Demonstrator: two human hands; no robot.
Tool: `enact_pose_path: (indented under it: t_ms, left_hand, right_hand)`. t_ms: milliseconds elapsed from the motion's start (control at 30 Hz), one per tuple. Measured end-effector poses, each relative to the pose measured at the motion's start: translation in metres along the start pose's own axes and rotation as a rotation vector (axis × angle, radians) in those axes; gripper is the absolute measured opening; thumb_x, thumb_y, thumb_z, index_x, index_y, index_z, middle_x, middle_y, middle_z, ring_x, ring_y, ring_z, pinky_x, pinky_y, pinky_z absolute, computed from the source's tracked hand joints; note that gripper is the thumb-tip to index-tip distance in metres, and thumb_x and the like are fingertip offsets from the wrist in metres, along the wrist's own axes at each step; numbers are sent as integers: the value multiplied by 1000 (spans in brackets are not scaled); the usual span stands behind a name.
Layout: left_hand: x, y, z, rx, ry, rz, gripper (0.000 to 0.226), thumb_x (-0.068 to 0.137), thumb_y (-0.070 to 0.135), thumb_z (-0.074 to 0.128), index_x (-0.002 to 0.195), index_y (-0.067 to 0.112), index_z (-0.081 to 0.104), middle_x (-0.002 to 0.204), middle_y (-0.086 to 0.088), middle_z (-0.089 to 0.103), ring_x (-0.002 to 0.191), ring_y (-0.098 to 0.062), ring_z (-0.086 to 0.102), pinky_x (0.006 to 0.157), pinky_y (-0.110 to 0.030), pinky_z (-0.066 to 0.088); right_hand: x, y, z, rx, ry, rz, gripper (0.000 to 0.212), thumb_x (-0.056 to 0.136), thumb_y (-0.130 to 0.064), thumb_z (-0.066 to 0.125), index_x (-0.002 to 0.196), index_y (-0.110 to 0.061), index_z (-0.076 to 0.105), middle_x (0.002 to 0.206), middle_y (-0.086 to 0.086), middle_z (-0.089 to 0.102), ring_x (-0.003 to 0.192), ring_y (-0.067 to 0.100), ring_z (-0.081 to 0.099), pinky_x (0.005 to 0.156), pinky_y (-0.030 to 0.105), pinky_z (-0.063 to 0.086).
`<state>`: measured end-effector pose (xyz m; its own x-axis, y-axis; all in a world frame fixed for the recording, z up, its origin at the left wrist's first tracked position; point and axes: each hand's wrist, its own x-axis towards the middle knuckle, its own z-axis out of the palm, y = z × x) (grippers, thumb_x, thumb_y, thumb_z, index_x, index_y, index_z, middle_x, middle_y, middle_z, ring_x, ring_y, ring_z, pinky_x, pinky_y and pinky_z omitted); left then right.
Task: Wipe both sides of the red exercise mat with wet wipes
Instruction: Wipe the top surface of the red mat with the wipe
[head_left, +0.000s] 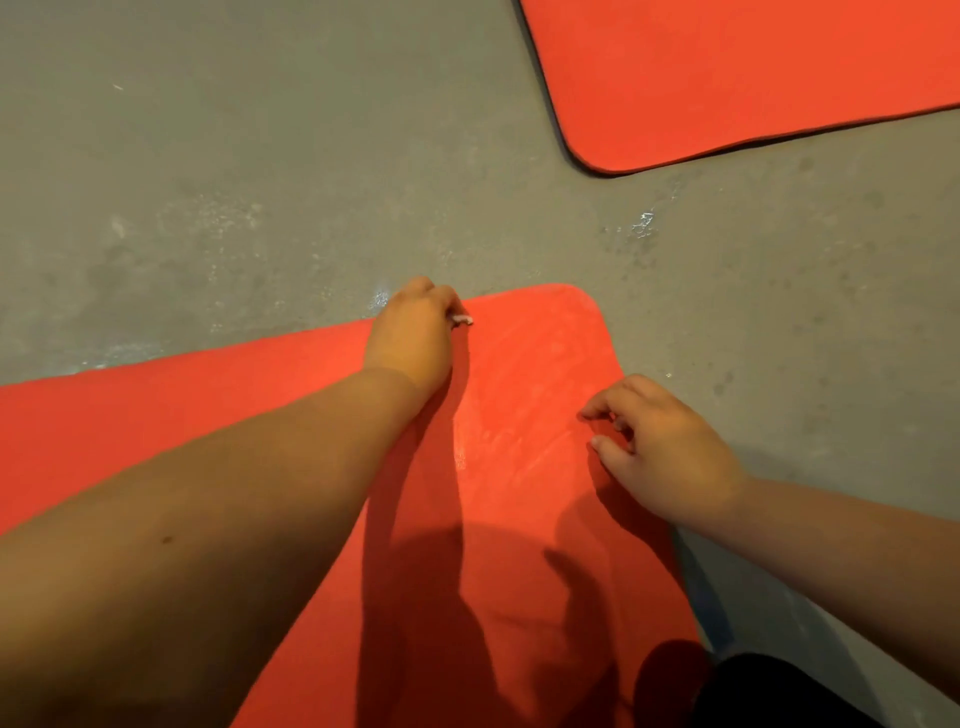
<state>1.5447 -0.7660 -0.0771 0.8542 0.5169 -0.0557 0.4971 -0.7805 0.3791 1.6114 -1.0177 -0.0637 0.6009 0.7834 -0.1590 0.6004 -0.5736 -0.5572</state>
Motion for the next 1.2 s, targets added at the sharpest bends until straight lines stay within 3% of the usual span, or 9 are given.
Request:
enact_pose_path:
  t_ms: [100,300,433,567,767,833,1033,1100,1200]
  left_hand:
    - [-16,8,5,2,-9,12,16,88,6,56,92,10,71,95,-14,63,92,-35,59,77,-35,41]
    - [-105,14,-4,-71,-247,507,32,90,31,41,83,20,71,81,1,63,76,-21,62,68,-26,43]
    - [-18,3,-4,31,-25,211,19,89,12,56,93,14,74,95,-10,65,92,-31,61,78,-32,41]
    - [7,9,5,26,-6,5,18,88,6,57,95,11,73,99,-13,64,95,-34,59,80,-34,40]
    - [-111,27,-2,-90,-314,544,31,93,28,42,85,17,70,81,-1,61,72,-24,60,61,-29,47]
    - [-96,21,-3,-31,-282,616,30,91,29,43,84,19,70,77,0,59,69,-22,60,60,-29,44]
    - [19,24,7,44,-43,59,20,90,9,57,100,11,74,99,-14,62,96,-35,58,81,-37,44]
    - [5,31,11,37,-36,61,19,88,5,57,96,10,74,95,-15,63,91,-36,60,78,-36,45]
    - [-64,41,9,-15,-124,350,21,89,19,52,86,16,72,82,-5,62,78,-29,62,69,-32,46]
  right_hand:
    - [1,2,-1,15,-9,-7,25,77,-12,69,100,-20,65,94,-13,46,82,3,45,79,10,32]
    - [9,1,2,34,32,-15,25,75,-8,70,98,-18,66,93,-9,48,82,7,46,80,12,33]
    - [13,3,-1,18,21,5,30,76,-9,69,104,-20,66,98,-5,51,89,13,51,85,17,37]
    - [15,7,-7,15,16,44,35,77,-8,67,110,-20,66,101,-3,51,94,18,55,89,26,44]
    - [18,7,-11,23,46,79,38,75,-3,66,111,-14,66,93,-9,42,88,16,53,84,12,33]
    - [18,12,-13,20,48,103,39,75,-2,64,112,-14,66,93,-8,44,87,14,53,84,12,33]
    - [23,21,-22,51,12,180,33,79,-2,59,108,-15,69,85,-1,60,75,12,53,82,25,45]
    - [25,23,-22,64,-3,193,34,80,-4,59,110,-17,69,85,-3,61,76,11,53,81,24,45]
    - [25,23,-22,72,-13,193,38,81,-5,60,115,-19,68,83,-5,57,76,9,51,75,16,37]
